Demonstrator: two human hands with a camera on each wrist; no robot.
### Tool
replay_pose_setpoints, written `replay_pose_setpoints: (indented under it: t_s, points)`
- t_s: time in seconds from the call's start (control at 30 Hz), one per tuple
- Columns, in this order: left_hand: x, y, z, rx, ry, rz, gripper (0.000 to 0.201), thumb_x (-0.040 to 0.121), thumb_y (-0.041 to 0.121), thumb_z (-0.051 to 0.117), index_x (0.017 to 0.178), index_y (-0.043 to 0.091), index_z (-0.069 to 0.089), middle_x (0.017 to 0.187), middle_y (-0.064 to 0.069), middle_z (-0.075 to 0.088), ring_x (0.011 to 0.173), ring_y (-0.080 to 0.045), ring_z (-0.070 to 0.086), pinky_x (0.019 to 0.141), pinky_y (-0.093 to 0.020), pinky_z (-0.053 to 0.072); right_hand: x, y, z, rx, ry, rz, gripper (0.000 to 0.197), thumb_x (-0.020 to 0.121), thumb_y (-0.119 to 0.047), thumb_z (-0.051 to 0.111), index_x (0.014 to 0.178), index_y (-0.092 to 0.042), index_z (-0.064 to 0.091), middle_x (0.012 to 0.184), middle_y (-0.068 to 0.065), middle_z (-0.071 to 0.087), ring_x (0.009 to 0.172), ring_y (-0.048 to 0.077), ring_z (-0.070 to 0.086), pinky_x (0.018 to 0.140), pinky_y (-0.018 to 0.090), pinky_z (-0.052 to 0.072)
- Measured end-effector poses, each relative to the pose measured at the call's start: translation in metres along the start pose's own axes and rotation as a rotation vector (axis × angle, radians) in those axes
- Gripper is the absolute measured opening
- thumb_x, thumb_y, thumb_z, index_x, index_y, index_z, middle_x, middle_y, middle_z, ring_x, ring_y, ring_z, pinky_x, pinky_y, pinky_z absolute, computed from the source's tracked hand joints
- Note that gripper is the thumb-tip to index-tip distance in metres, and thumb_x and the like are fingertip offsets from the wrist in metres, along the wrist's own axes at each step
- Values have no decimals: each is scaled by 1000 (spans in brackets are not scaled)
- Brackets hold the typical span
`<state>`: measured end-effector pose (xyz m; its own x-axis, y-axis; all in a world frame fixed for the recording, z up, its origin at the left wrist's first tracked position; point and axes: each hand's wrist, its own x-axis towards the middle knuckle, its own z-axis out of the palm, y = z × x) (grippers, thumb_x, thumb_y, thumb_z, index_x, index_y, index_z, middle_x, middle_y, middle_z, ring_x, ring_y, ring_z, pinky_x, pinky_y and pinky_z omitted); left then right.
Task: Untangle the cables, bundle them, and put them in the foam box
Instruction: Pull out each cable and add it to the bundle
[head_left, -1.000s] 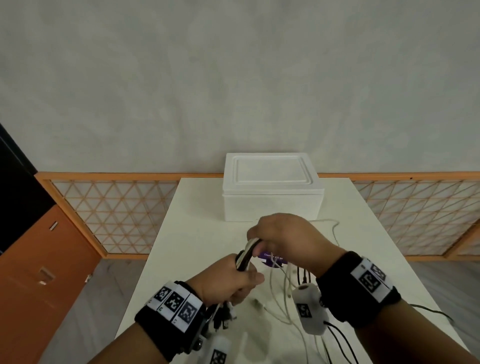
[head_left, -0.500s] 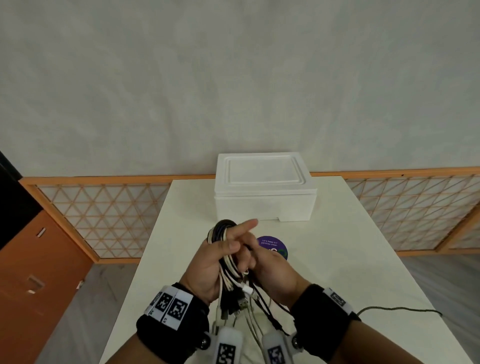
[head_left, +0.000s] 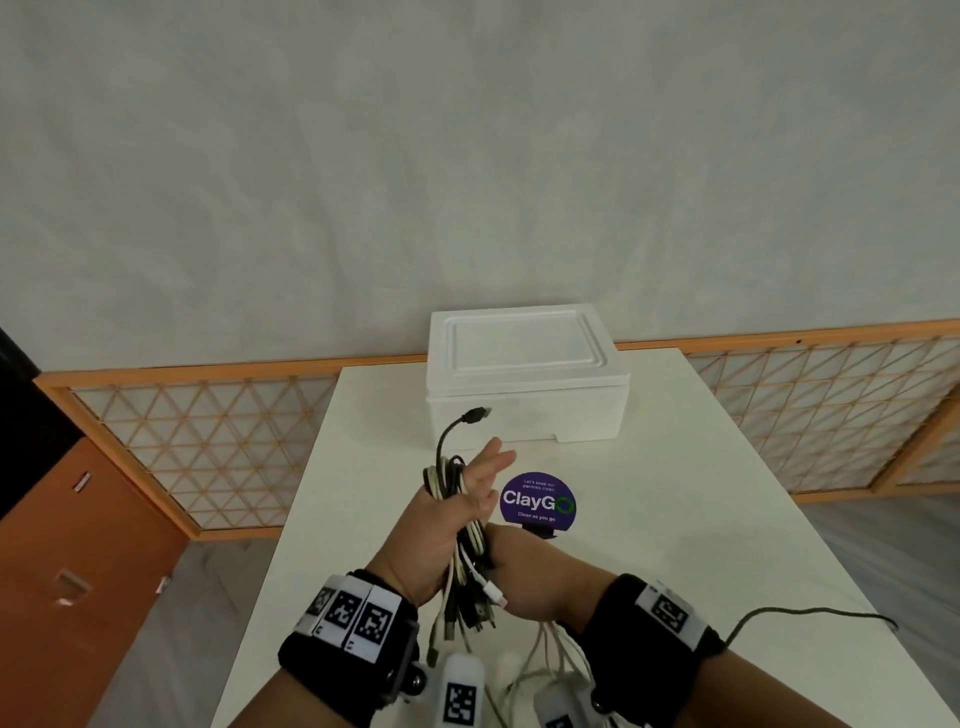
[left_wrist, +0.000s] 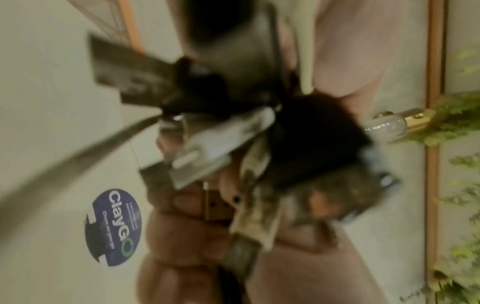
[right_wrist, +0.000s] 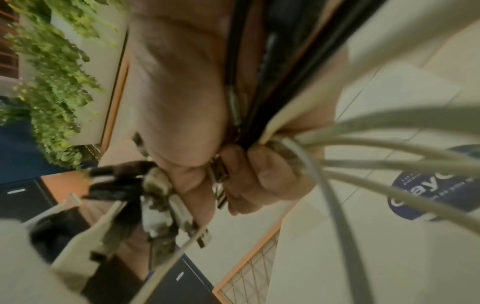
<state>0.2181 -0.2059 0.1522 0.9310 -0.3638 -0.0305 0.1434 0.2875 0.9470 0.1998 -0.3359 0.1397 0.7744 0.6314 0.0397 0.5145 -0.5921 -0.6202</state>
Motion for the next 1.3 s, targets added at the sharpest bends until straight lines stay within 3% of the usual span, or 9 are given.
replay_pose_setpoints:
  t_s: [0.13,0.27,0.43,0.63,0.77,0.83,0.97,1.1,1.3]
  points:
    - [-3,-4,1,137,14,-18,39,82,8,58,113,29,71,139,20,51,130,3,43,110,-26,31,0,-2,-3,-296,-163,44,22,92,-4,43,97,7,61,100,25,58,85,37,51,65,27,26]
    - [-1,-12,-3,314,118,-96,47,87,10,54,120,43,61,141,18,47,125,5,45,111,-26,31,-4,-8,3,-373,-197,158,18,90,-14,49,88,1,57,76,12,51,71,23,44,61,31,29]
    - [6,-26,-13,543,293,-208,53,91,16,52,135,45,44,87,23,59,70,3,43,64,-14,36,-10,-20,6,-419,-293,271,3,84,-8,50,86,-5,49,65,2,37,73,26,45,57,29,36]
    - [1,-25,-11,744,174,-247,56,91,12,51,144,23,38,141,8,50,124,-5,49,95,-19,34,-19,-24,-3,-456,-257,327,24,84,-9,49,106,-5,56,92,11,57,76,25,49,65,32,39]
    - [2,-19,-2,842,152,-209,7,90,25,58,90,32,56,87,2,68,73,-1,60,74,-27,52,-20,-24,-10,-575,-190,180,21,86,-7,46,104,-4,56,99,15,62,78,30,55,55,30,35]
    - [-2,-18,2,808,131,-163,18,90,23,61,77,26,50,62,5,58,50,6,53,57,-18,49,-19,-30,-20,-659,-125,59,15,85,-14,53,95,-7,61,89,13,63,67,27,54,51,30,37]
    - [-8,-17,1,639,39,-222,43,92,50,52,75,12,59,56,-5,62,52,-16,58,63,-34,53,-23,-24,-34,-778,-8,-150,25,57,-47,78,60,-28,62,53,-9,58,42,10,51,38,15,24]
    - [-10,-21,2,369,24,-225,69,70,86,40,57,21,55,55,-6,45,55,-20,42,60,-33,38,-21,-14,-39,-695,165,-330,20,69,-29,75,67,-24,56,60,-8,57,51,15,52,42,23,42]
    - [-16,-17,4,221,-114,-262,93,58,98,18,33,13,46,35,-7,42,39,-22,40,49,-28,34,-10,-3,-47,-641,393,-431,19,81,-32,69,83,-23,53,78,-6,57,65,16,48,52,29,41]
